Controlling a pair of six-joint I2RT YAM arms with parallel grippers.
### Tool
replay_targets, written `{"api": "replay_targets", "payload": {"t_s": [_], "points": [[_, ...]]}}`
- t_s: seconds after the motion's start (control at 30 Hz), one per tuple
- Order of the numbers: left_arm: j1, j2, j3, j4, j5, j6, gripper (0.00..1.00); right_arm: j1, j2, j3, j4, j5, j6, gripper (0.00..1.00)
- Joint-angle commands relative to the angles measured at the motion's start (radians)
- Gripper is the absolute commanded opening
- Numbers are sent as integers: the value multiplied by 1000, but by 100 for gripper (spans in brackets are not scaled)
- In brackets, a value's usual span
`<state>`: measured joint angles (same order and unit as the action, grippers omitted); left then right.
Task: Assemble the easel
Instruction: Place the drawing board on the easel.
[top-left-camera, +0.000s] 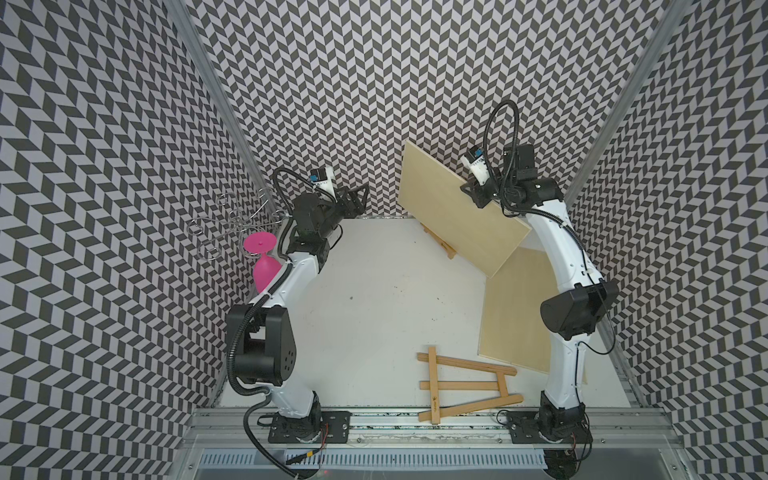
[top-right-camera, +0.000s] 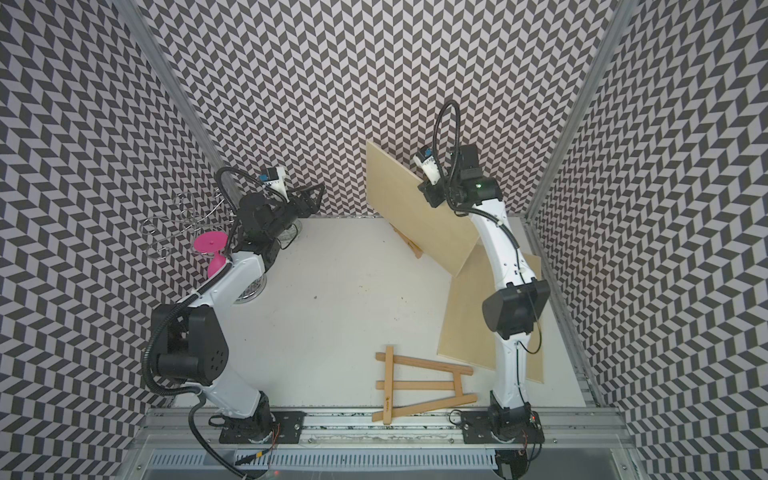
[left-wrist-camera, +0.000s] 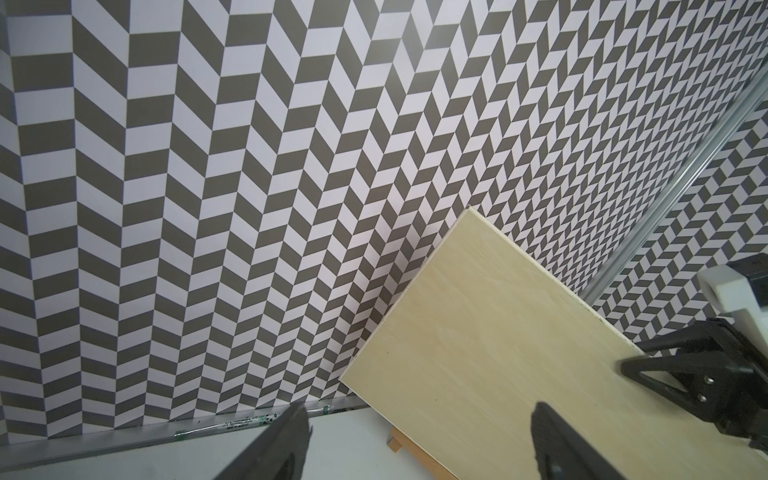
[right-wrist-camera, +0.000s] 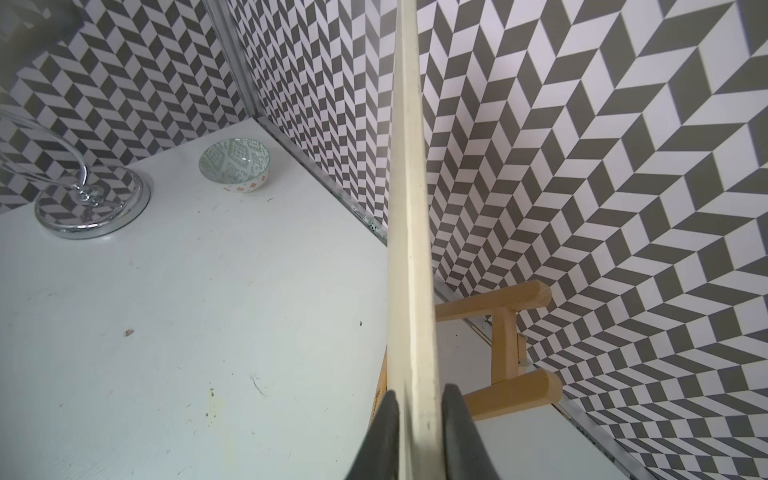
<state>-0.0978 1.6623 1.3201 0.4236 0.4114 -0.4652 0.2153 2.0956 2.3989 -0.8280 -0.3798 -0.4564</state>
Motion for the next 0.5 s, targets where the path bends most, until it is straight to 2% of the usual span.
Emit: {"api": "replay_targets", "payload": {"t_s": [0.0,0.33,0.47], "points": [[-5,1,-15,-9,-14,8,84,-7,62,-9,-11,-14,-13,23],[-5,7,-13,-9,-15,8,84,-12,81,-21,14,4,16,34],[-4,8,-18,-11,-15,10,84,-10,78,-7,37,68,73,38]]}}
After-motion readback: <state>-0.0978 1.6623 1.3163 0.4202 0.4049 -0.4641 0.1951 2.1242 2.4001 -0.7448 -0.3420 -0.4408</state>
